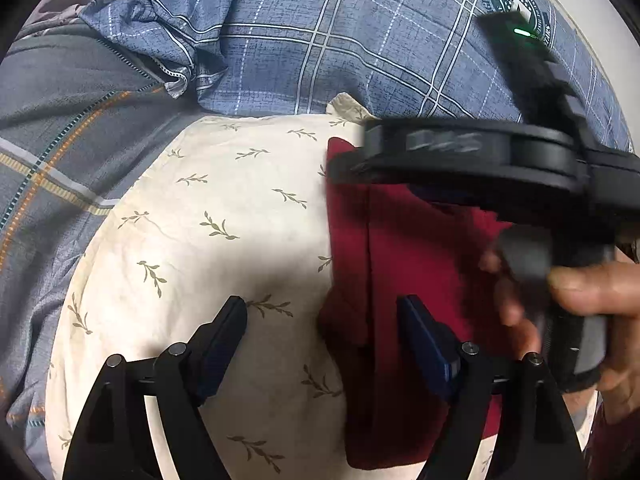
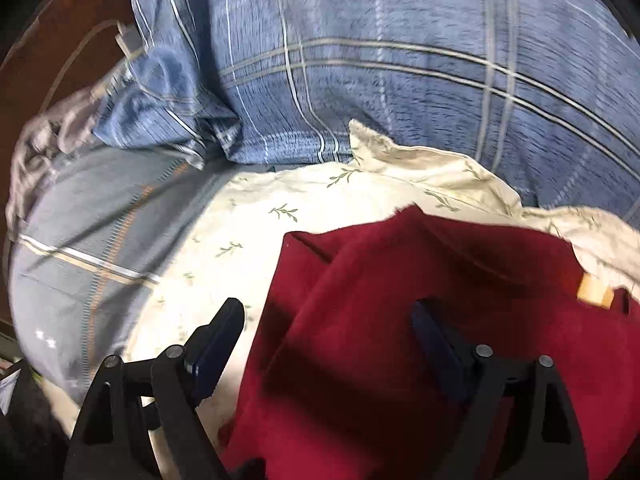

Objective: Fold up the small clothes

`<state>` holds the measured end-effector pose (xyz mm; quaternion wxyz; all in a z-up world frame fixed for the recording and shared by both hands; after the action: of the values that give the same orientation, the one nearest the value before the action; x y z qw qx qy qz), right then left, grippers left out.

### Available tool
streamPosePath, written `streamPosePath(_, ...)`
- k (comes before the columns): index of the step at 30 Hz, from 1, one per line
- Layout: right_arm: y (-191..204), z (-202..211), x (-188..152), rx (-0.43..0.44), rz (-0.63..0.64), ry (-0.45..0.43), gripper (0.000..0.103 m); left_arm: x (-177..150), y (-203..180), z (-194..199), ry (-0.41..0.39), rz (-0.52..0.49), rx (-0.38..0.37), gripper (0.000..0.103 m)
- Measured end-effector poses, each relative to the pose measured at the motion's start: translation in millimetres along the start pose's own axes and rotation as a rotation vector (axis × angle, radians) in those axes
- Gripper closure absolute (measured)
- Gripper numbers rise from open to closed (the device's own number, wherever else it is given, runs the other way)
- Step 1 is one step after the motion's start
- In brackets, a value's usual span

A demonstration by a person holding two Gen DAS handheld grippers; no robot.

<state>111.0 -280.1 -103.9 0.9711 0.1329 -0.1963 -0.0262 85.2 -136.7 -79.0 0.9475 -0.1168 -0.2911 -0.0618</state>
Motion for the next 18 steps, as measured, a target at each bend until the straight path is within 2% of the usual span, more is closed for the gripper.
streamPosePath(3, 4, -11, -1, -0.076, 0.063, 0.033, 0.015, 0, 0, -1, 0.001, 0.002, -0.004, 0.023)
streamPosePath(4, 6, -12, -3, -0.101, 0.092, 0.034, 0.021, 0, 0, -2, -0.001, 0.003, -0.003, 0.023)
streamPosePath(5, 8, -8, -3, -0.123, 0.123, 0.016, 0.037, 1, -1, -2, -0.004, 0.002, -0.001, 0.022)
streamPosePath(6, 9, -3, -3, -0.123, 0.143, -0.005, 0.047, 0, -1, -2, -0.006, 0.0, 0.001, 0.022)
streamPosePath(7, 10, 3, -3, -0.101, 0.15, -0.022, 0.072, 0, -2, -2, -0.009, -0.002, 0.004, 0.021)
streamPosePath(8, 12, 13, -1, -0.043, 0.137, -0.046, 0.087, 0, -3, -3, -0.012, -0.003, 0.005, 0.02)
streamPosePath(11, 8, 42, 1, 0.051, 0.079, -0.1, 0.089, 2, -7, -4, -0.025, -0.004, -0.001, 0.019)
streamPosePath(14, 6, 63, 0, 0.127, 0.04, -0.134, 0.089, 2, -14, -4, -0.022, 0.002, -0.056, 0.023)
streamPosePath(15, 5, 68, -1, 0.139, 0.03, -0.142, 0.089, 2, -19, -4, -0.018, 0.001, -0.088, 0.038)
streamPosePath(16, 3, 72, -3, 0.146, 0.018, -0.147, 0.089, 2, -24, -2, -0.018, -0.008, -0.126, 0.049)
streamPosePath(18, 1, 73, -5, 0.155, 0.005, -0.14, 0.088, 2, -29, 3, -0.045, -0.042, -0.124, 0.062)
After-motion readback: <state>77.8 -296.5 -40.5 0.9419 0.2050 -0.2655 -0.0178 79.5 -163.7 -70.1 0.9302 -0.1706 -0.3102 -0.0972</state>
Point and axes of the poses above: each gripper's, at about its wrist camera, not at the fingertips, and z roughly against the way its jaws point, y to its left, x to its top, the point moved 9 cm from there along -z, roughly the way its jaws point, and after that the axes turned 12 degrees about x, right-handed, at the moved point
